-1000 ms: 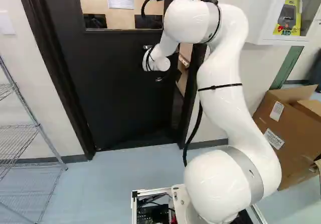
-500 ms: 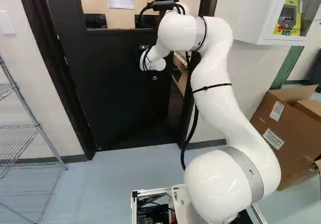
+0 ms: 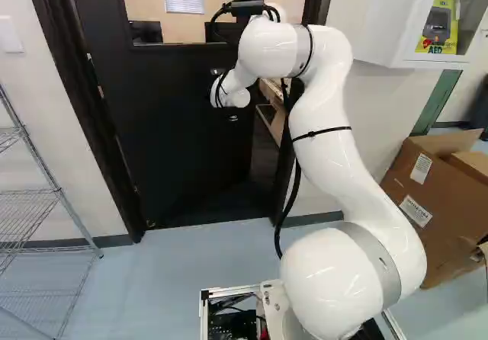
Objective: Open the door and move inside
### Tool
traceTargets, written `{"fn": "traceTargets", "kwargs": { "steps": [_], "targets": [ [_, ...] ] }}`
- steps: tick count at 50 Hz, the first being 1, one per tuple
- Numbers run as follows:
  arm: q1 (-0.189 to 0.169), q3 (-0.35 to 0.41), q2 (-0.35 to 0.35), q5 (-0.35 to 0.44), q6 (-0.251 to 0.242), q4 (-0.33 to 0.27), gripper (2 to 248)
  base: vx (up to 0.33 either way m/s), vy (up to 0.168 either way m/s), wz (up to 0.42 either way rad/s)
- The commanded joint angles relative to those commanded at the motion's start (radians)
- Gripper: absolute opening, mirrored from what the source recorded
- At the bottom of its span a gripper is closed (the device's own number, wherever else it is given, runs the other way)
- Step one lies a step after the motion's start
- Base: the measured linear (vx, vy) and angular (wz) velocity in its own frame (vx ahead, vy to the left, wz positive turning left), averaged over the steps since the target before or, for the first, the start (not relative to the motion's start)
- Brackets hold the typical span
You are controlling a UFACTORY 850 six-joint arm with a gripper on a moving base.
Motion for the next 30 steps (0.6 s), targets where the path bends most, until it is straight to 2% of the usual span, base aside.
{"fn": "traceTargets", "kwargs": {
  "steps": [30],
  "targets": [
    [0.013, 0.191, 0.141, 0.0, 0.0, 0.0, 247, 0.0, 0.0, 0.0]
  ]
}}
